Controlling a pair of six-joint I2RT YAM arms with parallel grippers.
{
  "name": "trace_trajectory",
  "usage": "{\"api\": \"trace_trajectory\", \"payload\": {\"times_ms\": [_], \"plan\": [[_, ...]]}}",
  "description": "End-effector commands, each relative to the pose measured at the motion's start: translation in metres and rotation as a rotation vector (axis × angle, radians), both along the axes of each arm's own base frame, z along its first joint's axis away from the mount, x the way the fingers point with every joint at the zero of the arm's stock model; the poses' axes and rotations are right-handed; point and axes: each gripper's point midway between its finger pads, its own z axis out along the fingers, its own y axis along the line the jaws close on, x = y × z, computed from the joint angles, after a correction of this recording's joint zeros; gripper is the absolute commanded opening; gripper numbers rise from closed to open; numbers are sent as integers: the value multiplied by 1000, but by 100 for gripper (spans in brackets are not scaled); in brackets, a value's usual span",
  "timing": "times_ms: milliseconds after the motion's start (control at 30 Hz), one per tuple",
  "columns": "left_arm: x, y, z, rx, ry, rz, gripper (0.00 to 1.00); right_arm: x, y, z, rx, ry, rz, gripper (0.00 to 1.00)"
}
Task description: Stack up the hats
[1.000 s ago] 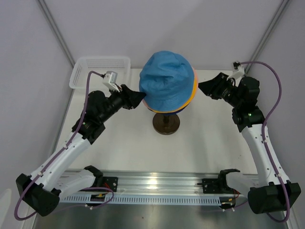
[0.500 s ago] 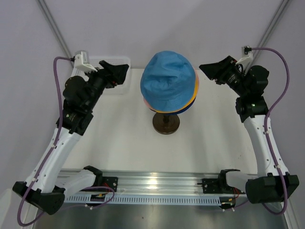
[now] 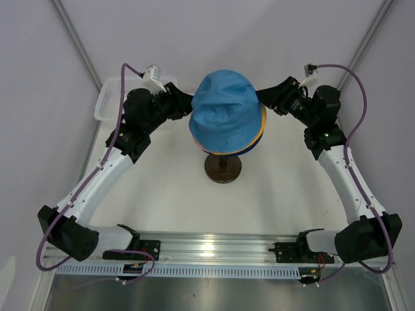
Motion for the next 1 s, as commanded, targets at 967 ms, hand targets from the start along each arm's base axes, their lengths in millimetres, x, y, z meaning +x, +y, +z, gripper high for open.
{"api": "trace_trajectory", "payload": {"times_ms": [967], "plan": [[-87,47,95,-20,-365,-12,59,88,-86,17,-139,67,-137,64]]}}
